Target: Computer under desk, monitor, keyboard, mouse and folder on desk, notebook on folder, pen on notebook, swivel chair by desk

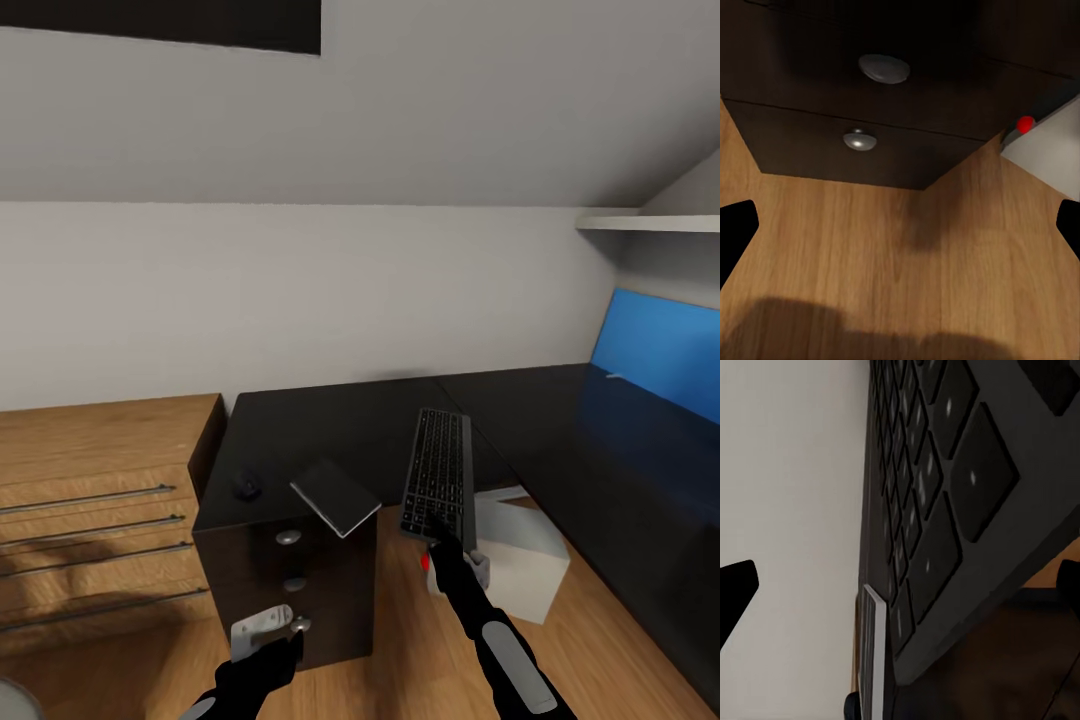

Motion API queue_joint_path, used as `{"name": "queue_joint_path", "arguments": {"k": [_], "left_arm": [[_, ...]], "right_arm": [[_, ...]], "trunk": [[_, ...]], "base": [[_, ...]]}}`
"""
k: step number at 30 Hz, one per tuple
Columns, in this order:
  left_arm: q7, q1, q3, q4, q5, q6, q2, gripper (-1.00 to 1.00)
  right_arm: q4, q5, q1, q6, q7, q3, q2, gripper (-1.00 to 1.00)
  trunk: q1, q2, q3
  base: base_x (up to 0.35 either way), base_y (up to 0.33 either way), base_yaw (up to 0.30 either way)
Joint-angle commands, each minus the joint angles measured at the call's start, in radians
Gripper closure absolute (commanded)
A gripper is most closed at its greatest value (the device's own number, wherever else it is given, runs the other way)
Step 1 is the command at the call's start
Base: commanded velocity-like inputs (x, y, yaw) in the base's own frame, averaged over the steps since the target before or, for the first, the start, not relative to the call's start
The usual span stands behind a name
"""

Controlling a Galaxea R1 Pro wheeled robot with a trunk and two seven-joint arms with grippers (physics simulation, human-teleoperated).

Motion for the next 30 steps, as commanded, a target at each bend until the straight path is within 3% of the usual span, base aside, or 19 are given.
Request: {"name": "queue_joint_path", "arguments": {"k": [1,27,28,30], "left_arm": [[0.008,0.0,-0.001,-0.002,0.008,0.001,0.0,-1.0],[0.008,0.0,-0.001,-0.001,0.008,0.003,0.0,-1.0],[0.008,0.0,-0.001,-0.001,0.008,0.003,0.0,-1.0],[0.008,0.0,-0.001,-0.001,0.008,0.003,0.0,-1.0]], "right_arm": [[0.0,-0.011,0.0,0.005,0.003,0.0,0.0,-1.0],[0.0,-0.01,0.0,0.005,-0.004,0.0,-0.003,-1.0],[0.0,-0.01,0.0,0.005,-0.004,0.0,-0.003,1.0],[0.0,-0.01,0.0,0.005,-0.004,0.0,-0.003,1.0]], "trunk": [[0.0,0.0,-0.001],[0.0,0.0,-0.001],[0.0,0.0,-0.001],[0.0,0.0,-0.001]], "base": [[0.092,0.0,0.0],[0.03,0.0,0.0],[0.0,0.0,0.0],[0.0,0.0,0.0]]}}
